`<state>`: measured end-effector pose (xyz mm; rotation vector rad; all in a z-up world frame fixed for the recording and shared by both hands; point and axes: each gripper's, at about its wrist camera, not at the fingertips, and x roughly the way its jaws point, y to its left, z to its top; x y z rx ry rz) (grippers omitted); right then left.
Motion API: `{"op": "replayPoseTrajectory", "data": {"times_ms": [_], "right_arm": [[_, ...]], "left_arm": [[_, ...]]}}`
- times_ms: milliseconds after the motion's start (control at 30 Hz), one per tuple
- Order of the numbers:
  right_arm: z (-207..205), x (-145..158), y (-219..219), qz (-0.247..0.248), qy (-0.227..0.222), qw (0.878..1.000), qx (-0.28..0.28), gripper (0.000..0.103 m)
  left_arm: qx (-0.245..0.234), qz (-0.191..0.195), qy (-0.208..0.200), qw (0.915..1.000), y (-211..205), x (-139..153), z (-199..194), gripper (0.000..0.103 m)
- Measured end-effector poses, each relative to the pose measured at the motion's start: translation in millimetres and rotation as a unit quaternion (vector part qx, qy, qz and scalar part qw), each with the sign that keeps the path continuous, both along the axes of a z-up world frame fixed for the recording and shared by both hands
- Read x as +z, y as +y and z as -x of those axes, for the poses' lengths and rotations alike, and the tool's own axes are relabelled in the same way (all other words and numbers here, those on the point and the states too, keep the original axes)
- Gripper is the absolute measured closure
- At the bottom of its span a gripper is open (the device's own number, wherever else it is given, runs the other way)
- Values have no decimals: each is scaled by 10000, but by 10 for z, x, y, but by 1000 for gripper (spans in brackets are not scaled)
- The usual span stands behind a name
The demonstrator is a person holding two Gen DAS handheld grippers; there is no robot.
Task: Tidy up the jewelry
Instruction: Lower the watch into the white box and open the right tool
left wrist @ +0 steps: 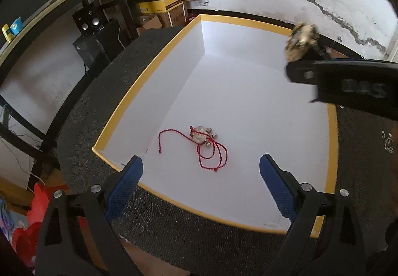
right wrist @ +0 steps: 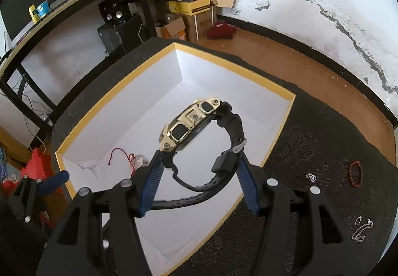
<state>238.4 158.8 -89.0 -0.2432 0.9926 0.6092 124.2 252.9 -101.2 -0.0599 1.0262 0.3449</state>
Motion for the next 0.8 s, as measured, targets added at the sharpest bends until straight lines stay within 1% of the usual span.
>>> {"op": "replayPoseTrajectory", "data": {"times_ms": [133,433,500,600,700,733,767,800], "right_arm": [[-31,-138,78,152,78,9998,55,46],[-108,-461,233,473,243,9984,169,45],[-98,-473,256,518,199,9983,185,45],[-74,-442,270,455,191,9985,221,43],[-59,-414,301,433,184,9985,275,39],[-58,-398,303,378,166,9988,271,33],[-49,-365,299,338,95,9991,253,18],[-34,-330,290,282,31,9993,250,14]], "left_arm": [[18,67,-44,10000,-35,35,83,11],[27,127,36,9999,-90,-6,175,11],[37,142,38,9999,-87,-9,181,11],[30,132,31,9999,-94,0,193,11],[23,106,25,9999,-104,28,197,11],[22,99,17,9999,-107,41,199,11],[19,92,13,10000,-113,50,201,11],[13,71,5,10000,-119,67,202,11]]}}
